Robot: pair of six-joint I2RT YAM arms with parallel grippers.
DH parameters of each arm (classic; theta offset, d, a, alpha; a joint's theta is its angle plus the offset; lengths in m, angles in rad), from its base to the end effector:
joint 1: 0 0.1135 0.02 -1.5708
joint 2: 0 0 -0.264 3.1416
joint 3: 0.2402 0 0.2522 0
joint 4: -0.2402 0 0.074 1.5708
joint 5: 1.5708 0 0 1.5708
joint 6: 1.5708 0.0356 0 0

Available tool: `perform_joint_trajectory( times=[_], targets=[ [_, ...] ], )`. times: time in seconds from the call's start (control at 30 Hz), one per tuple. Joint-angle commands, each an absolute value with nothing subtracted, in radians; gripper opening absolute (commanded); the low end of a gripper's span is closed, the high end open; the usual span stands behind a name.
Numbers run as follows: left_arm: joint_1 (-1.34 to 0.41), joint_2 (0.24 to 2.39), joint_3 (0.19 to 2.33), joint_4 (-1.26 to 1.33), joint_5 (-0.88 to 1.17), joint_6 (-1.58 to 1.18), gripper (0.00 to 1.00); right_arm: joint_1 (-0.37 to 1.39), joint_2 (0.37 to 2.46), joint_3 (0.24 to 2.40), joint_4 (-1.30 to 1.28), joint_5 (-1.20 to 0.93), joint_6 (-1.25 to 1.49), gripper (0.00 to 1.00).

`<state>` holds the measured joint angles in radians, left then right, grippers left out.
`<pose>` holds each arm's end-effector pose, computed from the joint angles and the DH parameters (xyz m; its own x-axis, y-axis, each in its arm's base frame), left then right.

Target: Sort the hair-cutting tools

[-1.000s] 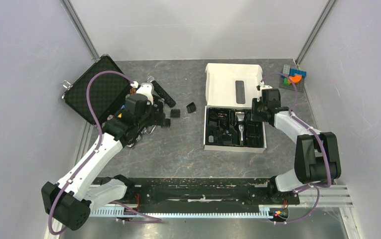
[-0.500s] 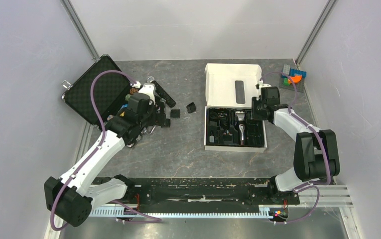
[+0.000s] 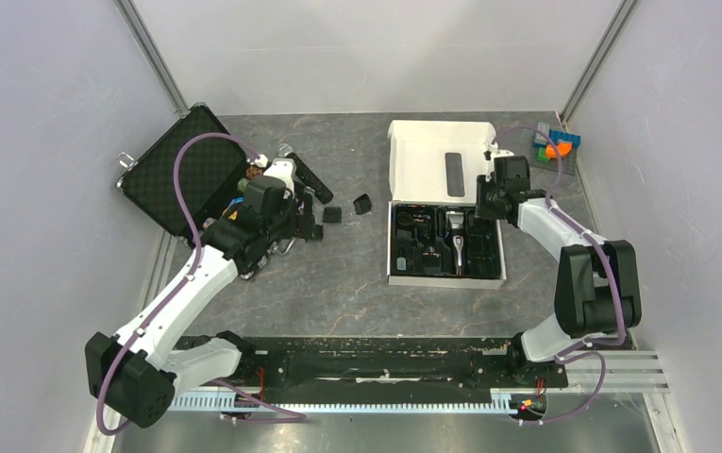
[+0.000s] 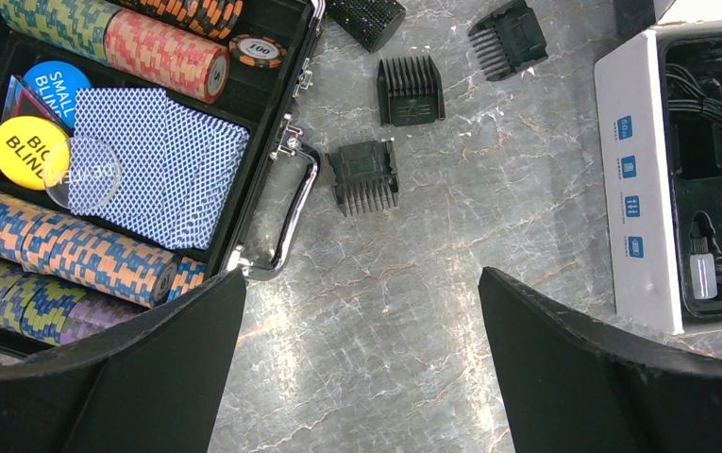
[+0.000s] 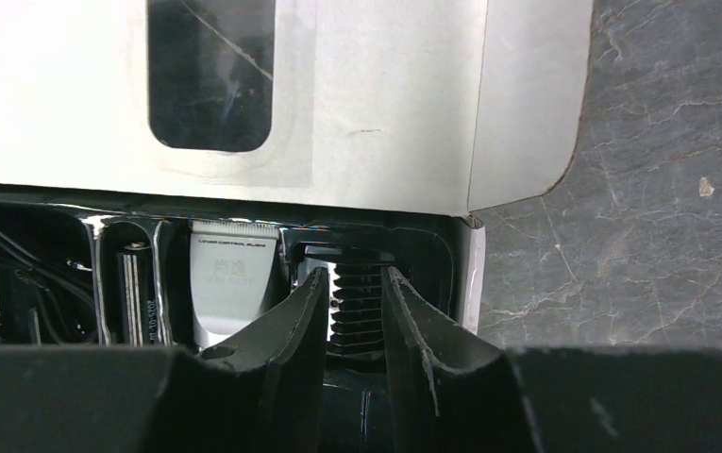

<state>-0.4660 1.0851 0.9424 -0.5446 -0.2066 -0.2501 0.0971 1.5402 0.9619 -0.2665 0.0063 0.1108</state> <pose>0.2104 -0.0977 0.3025 -0.6229 0.0422 -0.7811 0.1486 0.9868 -0.0652 0.3211 0.0311 0.2118 -0.7500 0.0380 -0.6603 -0.0099 0.9976 0.0687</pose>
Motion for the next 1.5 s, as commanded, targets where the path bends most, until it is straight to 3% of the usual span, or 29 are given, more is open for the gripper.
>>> perform_joint_trajectory(
  times=[0.0, 0.63, 0.93, 1.3, 1.47],
  targets=[
    [-0.461, 1.092, 0.954, -0.537, -0.204, -0.298, 1.00, 0.107, 1.571, 0.980, -0.249, 0.039, 0.092, 0.29],
    [-0.462, 1.105, 0.959, -0.537, -0.200, -0.298, 1.00, 0.205, 1.630, 0.958, -0.309, 0.265, 0.043, 0.29],
    [-0.462, 1.104, 0.959, -0.545, -0.211, -0.299, 1.00, 0.219, 1.568, 0.994, -0.304, 0.183, 0.068, 0.30],
    [-0.462, 1.160, 0.991, -0.582, -0.256, -0.339, 1.00, 0.218, 1.315, 0.998, -0.244, 0.105, 0.085, 0.47],
    [-0.462, 1.251, 1.037, -0.630, -0.303, -0.404, 1.00, 0.218, 1.182, 0.895, -0.124, 0.035, 0.092, 0.64]
  ],
)
